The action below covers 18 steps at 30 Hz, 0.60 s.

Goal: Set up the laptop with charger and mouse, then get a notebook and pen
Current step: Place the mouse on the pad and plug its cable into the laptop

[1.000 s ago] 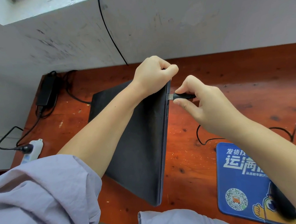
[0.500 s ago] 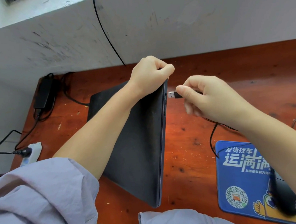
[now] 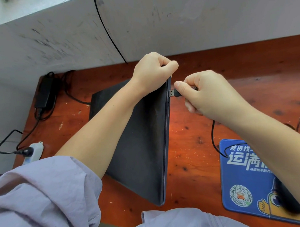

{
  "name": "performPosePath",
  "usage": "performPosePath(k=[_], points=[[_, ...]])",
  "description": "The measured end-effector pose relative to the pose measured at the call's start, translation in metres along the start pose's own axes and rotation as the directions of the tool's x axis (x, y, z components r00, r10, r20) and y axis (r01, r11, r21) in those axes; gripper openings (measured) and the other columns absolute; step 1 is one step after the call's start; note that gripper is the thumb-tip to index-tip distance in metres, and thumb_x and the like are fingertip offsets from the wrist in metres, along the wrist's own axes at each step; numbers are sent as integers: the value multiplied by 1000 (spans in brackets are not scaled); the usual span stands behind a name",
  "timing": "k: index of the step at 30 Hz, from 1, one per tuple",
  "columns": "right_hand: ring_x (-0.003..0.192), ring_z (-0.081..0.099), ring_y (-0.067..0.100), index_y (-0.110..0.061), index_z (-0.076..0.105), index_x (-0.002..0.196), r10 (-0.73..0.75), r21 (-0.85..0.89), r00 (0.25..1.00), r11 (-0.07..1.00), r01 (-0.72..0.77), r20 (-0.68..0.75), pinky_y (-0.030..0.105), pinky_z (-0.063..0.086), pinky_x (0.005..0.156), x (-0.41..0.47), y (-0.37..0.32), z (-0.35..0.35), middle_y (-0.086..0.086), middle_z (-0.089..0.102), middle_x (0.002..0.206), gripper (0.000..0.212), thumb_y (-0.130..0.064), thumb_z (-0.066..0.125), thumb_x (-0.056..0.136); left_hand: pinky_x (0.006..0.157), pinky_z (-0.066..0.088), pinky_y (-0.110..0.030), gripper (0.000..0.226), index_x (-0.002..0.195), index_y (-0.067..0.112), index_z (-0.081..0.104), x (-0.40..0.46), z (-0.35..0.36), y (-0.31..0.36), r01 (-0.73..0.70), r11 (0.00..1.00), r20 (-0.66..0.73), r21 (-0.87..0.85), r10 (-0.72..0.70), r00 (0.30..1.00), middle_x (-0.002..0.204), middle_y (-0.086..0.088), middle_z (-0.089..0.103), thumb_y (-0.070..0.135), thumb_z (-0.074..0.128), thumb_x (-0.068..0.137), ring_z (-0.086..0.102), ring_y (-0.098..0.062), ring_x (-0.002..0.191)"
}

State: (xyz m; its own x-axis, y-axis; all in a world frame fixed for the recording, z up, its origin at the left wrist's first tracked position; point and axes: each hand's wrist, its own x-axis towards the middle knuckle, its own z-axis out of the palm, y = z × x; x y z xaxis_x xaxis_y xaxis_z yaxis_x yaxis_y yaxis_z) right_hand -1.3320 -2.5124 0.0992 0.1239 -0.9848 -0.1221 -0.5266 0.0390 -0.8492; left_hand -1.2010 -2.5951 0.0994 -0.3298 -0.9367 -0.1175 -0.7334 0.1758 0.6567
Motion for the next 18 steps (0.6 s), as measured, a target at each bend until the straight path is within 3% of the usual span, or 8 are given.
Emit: performPosePath(k=[4, 10, 12, 18], points=[[36, 47, 9, -12, 49, 56, -57, -108, 995, 993, 48, -86, 22, 38, 42, -5, -2, 7, -3, 57, 44, 44, -30, 43, 96, 56, 27, -29, 28, 50, 6, 46, 1, 3, 0, 1, 1000, -15, 22, 0, 1000, 46, -3, 26, 26, 42, 70, 27, -20, 53], [28, 45, 2, -14, 45, 48, -46, -53, 997, 997, 49, 65, 9, 33, 37, -1, 3, -3, -13, 50, 30, 52, -29, 42, 97, 55, 29, -29, 31, 48, 5, 49, 1, 6, -1, 8, 1000, -14, 21, -8, 1000, 36, 2, 29, 27, 43, 70, 28, -17, 48], [31, 47, -1, -13, 47, 51, -63, -76, 997, 995, 67, 49, 8, 36, 40, 0, 4, -2, -5, 49, 32, 50, -30, 42, 97, 55, 27, -29, 30, 49, 6, 47, 0, 7, 0, 7, 999, -17, 32, -6, 1000, 40, 2, 26, 27, 42, 70, 25, -18, 49], [28, 43, 4, -15, 44, 48, -37, -25, 998, 999, 38, 50, 12, 32, 36, -4, 9, 2, -8, 47, 30, 52, -29, 40, 98, 56, 28, -32, 35, 52, -3, 46, -1, 9, 0, -4, 999, -15, 42, 5, 1000, 56, -15, 32, 27, 42, 70, 28, -23, 56]])
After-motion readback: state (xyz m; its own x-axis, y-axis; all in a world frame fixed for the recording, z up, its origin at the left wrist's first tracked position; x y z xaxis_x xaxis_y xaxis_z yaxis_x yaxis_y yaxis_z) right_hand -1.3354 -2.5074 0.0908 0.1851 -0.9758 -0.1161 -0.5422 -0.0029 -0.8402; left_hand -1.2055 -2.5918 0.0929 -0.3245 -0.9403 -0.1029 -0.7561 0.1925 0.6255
